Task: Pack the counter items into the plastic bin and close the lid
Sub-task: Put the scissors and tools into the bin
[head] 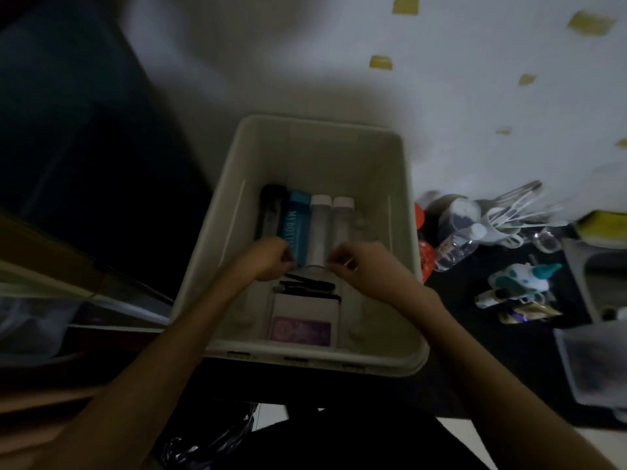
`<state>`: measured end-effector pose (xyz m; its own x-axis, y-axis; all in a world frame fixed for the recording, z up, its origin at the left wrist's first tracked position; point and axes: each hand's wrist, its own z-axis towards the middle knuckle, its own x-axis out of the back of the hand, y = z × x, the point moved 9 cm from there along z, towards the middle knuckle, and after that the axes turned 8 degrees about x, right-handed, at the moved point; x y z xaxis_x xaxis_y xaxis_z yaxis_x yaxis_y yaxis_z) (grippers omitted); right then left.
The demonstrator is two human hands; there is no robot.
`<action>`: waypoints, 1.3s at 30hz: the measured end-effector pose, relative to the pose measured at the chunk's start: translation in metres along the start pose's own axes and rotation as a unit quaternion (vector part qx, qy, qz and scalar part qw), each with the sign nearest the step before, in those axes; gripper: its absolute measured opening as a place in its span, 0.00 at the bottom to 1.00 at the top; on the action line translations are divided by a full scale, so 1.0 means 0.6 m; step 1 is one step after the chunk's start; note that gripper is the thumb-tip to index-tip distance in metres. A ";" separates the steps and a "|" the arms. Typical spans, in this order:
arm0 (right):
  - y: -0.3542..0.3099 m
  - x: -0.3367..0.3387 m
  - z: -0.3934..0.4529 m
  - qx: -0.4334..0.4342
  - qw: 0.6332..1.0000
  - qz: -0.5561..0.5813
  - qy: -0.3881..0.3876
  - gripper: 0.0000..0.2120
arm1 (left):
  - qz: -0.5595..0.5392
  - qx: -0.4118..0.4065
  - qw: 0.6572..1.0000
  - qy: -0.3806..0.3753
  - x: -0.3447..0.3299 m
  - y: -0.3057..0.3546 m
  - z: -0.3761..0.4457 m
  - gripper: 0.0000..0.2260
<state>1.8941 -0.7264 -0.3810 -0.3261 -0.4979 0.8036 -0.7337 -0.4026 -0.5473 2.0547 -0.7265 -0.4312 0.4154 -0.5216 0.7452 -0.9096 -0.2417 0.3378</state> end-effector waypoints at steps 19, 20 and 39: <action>0.317 0.143 -0.497 -0.234 0.891 0.147 0.360 0.06 | -0.221 -0.260 0.937 0.076 -0.085 0.469 -0.155 0.02; 0.337 0.141 -0.506 -0.238 0.893 0.149 0.352 0.06 | -0.205 -0.250 0.944 0.070 -0.103 0.483 -0.148 0.02; 0.814 0.240 -0.381 -0.337 0.939 0.044 0.058 0.19 | -0.125 -0.160 0.977 0.065 -0.288 0.808 0.017 0.05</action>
<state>1.3525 -0.8191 -0.4788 -0.4374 -0.4031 0.8038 -0.8984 0.2335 -0.3719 1.5421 -0.7619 -0.4017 0.6392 -0.3662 0.6762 -0.7434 -0.0693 0.6652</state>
